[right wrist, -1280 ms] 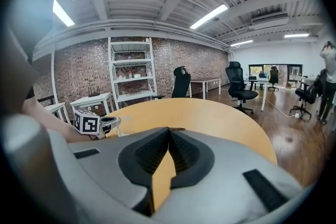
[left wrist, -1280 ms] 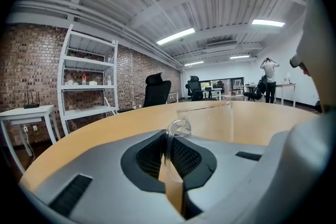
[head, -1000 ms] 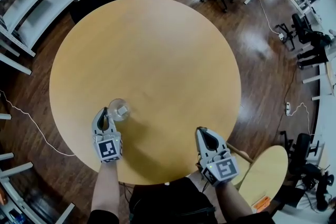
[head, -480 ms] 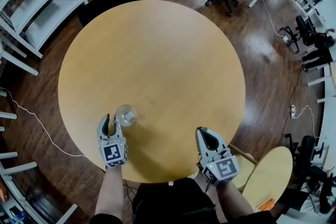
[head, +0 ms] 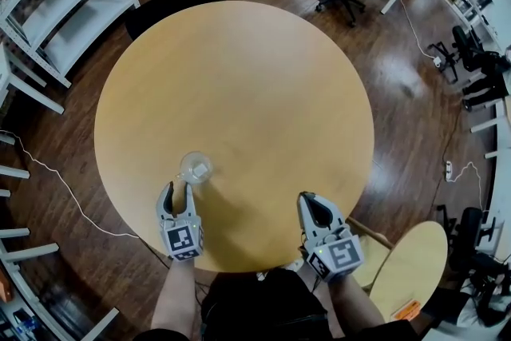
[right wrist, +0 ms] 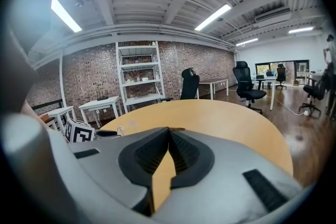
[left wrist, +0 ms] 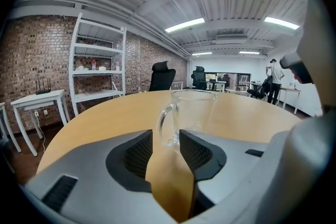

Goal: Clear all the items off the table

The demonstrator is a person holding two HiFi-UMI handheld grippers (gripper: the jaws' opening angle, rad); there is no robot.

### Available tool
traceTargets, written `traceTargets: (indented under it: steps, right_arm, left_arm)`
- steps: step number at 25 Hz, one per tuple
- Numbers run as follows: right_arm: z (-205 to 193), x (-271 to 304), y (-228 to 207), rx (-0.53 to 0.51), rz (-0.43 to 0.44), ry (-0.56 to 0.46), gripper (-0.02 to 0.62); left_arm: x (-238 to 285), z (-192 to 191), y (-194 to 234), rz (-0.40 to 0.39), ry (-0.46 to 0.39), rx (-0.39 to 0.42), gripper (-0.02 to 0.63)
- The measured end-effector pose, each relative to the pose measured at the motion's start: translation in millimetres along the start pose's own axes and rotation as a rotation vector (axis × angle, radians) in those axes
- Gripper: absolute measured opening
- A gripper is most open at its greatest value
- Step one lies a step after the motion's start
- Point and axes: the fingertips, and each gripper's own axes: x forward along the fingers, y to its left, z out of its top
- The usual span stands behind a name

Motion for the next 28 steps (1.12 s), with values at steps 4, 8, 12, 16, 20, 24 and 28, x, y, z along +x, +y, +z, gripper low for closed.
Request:
traceTargets:
  steps: [4,8,12,16,20,24,28]
  right_arm:
    - [5.8,-10.9,-6.4,0.008,-0.026,-0.046,0.006]
    - [15.9,-39.0,-18.8,0.016,-0.056,-0.097,0.006]
    - [35.9,-88.8,-57.9,0.028,-0.142,-0.184,0.006]
    - [49.1,-152.5,-99.0,0.049,-0.259,-0.273,0.006]
    - [59.0,-216.1,-127.2,0.037,-0.382,-0.365,0.006]
    - [58.0,-289.6,-153.4,0.029,-0.556,-0.426,0.006]
    - [27.8,-399.6,-173.6,0.041,-0.783,-0.472,0.006]
  left_arm:
    - [-17.1,17.3,-13.1,-0.031,-0.052,-0.031,0.15]
    - [-37.6,42.4,-38.9,-0.069,-0.1,-0.029,0.13]
    - [-42.6,107.3,-92.4,-0.176,-0.206,-0.016,0.071]
    - [-52.5,171.3,-154.8,-0.331,-0.332,-0.038,0.012]
    - [-79.6,204.9,-231.4,-0.536,-0.393,-0.03,0.002]
    - [-101.2,226.3,-326.5,-0.79,-0.422,-0.05,0.002]
    - [-143.6,232.7,-433.4,-1.035,-0.461,-0.058,0.002]
